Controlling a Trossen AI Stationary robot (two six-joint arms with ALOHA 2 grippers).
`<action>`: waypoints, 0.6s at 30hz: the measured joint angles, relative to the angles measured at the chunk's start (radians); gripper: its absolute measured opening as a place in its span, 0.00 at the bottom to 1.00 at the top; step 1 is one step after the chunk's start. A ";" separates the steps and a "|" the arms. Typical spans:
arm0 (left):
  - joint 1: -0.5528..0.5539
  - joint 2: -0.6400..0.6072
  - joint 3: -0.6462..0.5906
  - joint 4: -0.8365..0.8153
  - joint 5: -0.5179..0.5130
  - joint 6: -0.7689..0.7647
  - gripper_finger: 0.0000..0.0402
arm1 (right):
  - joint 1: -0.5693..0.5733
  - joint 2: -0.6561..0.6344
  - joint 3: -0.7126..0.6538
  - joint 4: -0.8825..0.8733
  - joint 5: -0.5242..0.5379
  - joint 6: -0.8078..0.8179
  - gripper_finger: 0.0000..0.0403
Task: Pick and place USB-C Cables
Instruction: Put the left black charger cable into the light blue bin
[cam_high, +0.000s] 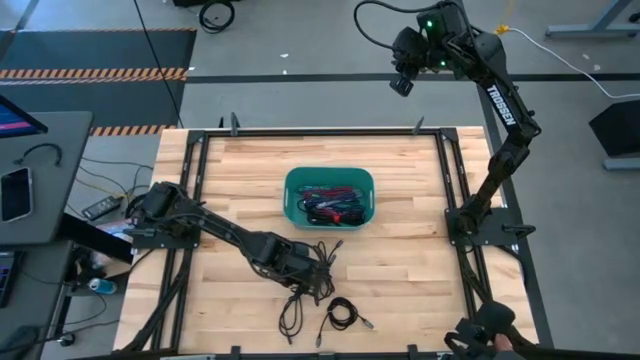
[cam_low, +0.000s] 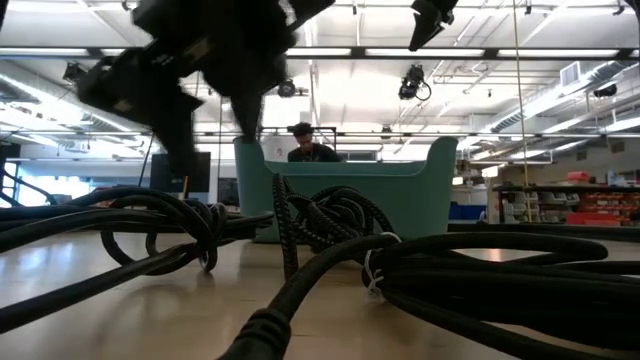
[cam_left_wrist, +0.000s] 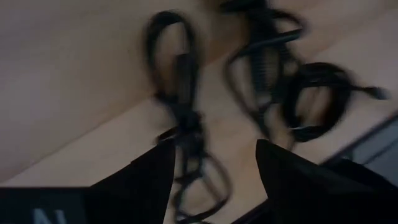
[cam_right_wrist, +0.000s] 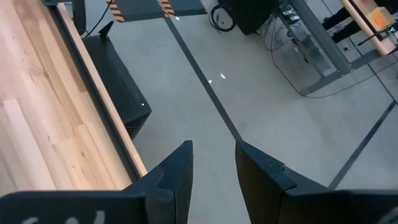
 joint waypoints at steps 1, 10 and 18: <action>0.000 0.000 0.000 -0.026 0.007 -0.009 0.57 | 0.000 0.000 0.000 0.000 -0.001 0.000 0.31; 0.000 0.006 0.000 -0.064 0.016 -0.026 0.57 | 0.000 0.000 0.000 -0.004 -0.001 0.000 0.31; -0.022 0.081 0.001 0.009 0.079 -0.027 0.57 | 0.000 0.000 0.000 -0.004 -0.003 0.000 0.31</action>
